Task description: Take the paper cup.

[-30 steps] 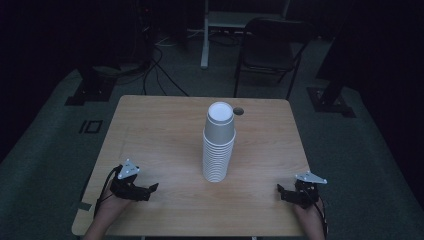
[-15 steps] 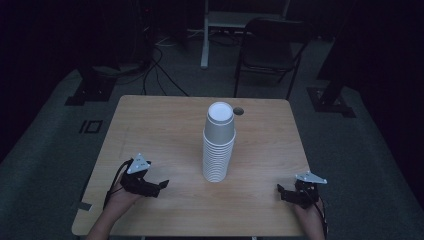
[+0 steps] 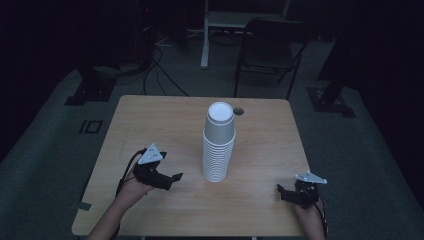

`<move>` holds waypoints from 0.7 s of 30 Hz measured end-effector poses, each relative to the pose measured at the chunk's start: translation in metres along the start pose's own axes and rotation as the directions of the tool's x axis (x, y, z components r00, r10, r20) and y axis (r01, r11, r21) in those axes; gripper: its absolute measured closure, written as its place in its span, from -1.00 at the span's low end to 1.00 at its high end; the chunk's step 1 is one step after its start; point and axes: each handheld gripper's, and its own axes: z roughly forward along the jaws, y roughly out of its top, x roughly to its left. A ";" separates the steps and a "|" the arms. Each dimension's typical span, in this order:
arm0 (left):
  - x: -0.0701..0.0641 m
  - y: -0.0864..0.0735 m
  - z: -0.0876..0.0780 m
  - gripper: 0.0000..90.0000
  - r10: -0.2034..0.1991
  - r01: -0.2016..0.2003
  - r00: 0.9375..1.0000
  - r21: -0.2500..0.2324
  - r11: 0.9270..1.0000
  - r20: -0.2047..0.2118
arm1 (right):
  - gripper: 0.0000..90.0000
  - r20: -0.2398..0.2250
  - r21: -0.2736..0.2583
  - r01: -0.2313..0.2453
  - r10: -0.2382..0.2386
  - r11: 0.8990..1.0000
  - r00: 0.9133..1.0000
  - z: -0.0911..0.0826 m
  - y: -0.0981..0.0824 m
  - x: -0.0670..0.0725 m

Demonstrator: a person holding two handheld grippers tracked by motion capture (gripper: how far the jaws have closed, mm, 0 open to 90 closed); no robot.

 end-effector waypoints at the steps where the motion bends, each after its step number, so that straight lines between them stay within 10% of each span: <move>1: -0.001 0.004 0.001 -0.97 0.005 -0.005 1.000 -0.007 1.000 0.006 | -0.75 0.000 0.000 0.000 0.000 1.000 1.000 0.000 0.000 0.000; 21: -0.019 0.068 0.016 -0.97 0.087 -0.078 0.992 -0.102 0.992 0.087 | -0.75 0.000 0.000 0.000 0.000 1.000 1.000 0.000 0.000 0.000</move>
